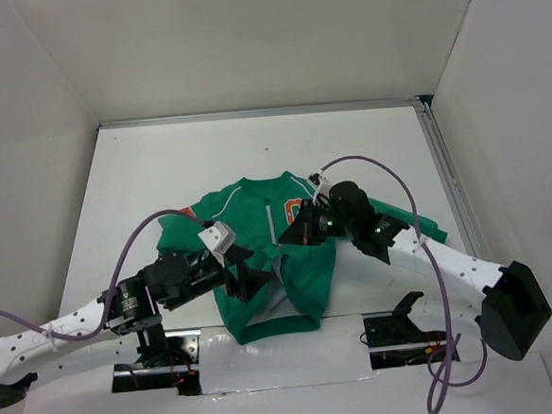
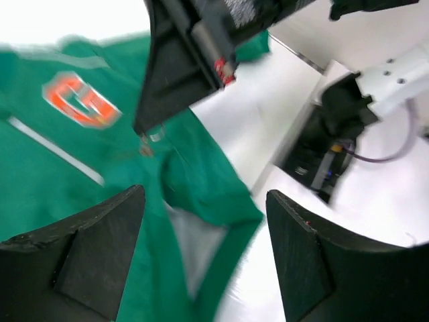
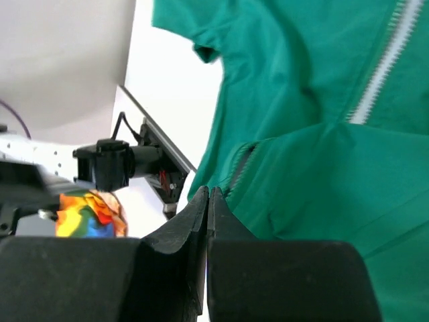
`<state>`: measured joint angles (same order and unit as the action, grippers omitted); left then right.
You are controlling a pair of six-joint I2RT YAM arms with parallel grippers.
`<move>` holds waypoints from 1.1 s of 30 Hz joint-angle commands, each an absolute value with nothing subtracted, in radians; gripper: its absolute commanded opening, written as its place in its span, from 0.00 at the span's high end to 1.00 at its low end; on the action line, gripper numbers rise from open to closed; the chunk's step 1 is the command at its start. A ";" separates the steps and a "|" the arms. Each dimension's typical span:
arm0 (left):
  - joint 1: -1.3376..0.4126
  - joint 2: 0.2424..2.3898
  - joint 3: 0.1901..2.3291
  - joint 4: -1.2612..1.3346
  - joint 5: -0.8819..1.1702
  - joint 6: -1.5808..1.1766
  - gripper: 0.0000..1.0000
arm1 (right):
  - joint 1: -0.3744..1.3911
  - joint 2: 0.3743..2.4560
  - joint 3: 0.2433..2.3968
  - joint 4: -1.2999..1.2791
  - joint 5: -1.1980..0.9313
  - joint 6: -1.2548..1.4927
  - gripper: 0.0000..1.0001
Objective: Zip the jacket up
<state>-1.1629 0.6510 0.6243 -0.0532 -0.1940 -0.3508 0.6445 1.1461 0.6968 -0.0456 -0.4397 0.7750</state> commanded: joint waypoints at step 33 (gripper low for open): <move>-1.163 1.077 0.469 -0.233 -0.104 -1.380 0.01 | 0.695 1.138 0.548 -0.078 -0.239 0.753 1.00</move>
